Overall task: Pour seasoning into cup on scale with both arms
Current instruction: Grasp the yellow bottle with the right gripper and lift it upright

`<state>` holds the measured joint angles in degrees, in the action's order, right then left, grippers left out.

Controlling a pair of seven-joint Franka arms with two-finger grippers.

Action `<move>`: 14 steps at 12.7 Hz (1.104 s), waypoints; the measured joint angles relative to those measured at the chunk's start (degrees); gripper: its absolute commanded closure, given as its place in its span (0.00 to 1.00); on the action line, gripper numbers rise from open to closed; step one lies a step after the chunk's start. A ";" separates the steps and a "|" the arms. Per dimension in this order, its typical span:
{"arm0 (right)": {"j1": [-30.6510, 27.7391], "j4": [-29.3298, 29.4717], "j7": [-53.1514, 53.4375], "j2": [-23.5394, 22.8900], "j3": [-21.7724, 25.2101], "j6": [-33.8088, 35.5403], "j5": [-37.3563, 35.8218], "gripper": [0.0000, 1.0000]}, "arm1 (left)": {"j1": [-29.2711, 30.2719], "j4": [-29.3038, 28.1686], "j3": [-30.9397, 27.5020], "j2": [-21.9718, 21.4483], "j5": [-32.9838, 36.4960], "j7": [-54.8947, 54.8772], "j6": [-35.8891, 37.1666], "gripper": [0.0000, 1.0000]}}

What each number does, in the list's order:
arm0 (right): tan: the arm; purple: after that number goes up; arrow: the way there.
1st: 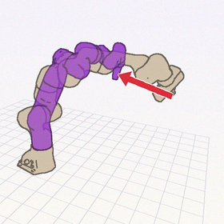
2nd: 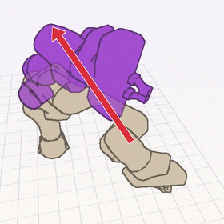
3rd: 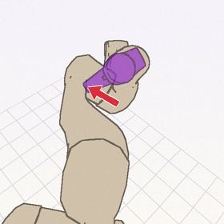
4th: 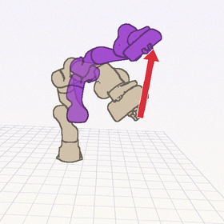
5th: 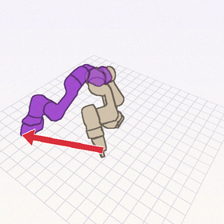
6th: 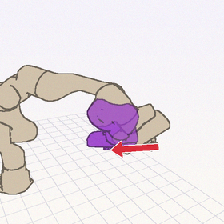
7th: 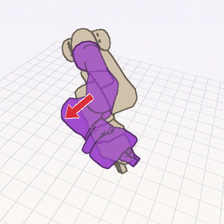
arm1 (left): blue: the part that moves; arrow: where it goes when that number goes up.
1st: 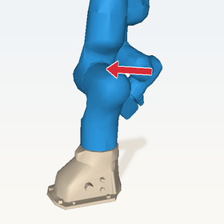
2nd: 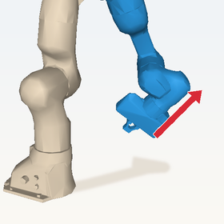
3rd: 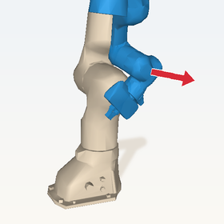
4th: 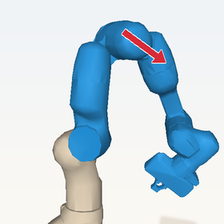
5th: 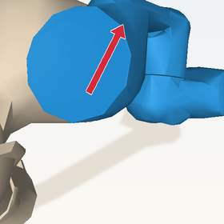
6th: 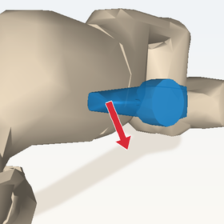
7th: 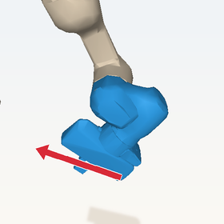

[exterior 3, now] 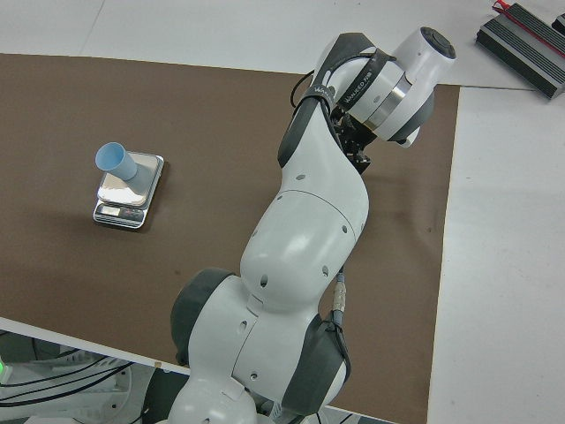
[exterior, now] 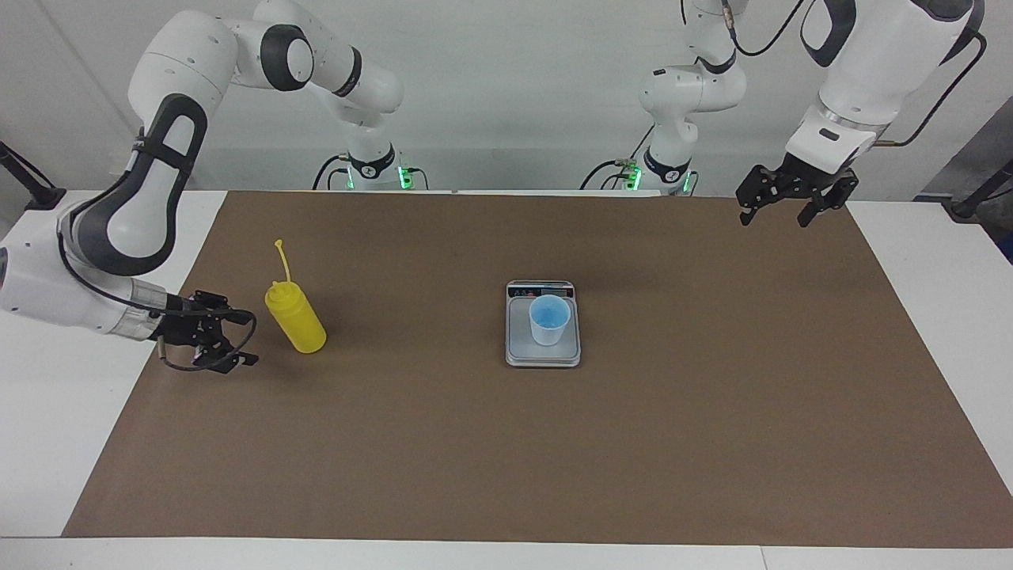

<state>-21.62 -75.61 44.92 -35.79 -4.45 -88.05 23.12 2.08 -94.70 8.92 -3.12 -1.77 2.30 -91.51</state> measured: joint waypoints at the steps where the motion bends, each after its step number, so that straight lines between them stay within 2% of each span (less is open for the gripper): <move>1: -0.08 -1.12 1.30 0.01 0.01 0.01 1.28 0.00 | 0.00 0.00 0.00 0.00 0.01 -0.08 0.00 0.00; 5: -1.17 -6.57 2.93 0.56 0.01 0.08 3.40 0.00 | 0.00 0.00 0.03 -0.01 0.02 -0.10 0.03 0.00; 9: -2.92 -13.36 4.34 3.49 0.02 -0.17 7.82 0.00 | 0.00 0.00 0.03 -0.04 0.03 -0.10 0.04 0.00; 13: -3.87 -16.73 4.73 5.29 0.03 -0.29 10.93 0.00 | 0.00 0.00 0.03 -0.04 0.03 -0.11 0.05 0.00; 14: -3.98 -17.20 4.73 5.51 0.03 -0.29 11.49 0.15 | 0.00 0.00 0.03 -0.04 0.03 -0.11 0.05 0.00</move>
<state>-25.60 -92.81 49.65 -30.29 -4.42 -88.34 34.61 2.08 -94.70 8.95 -3.17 -1.75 2.20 -91.46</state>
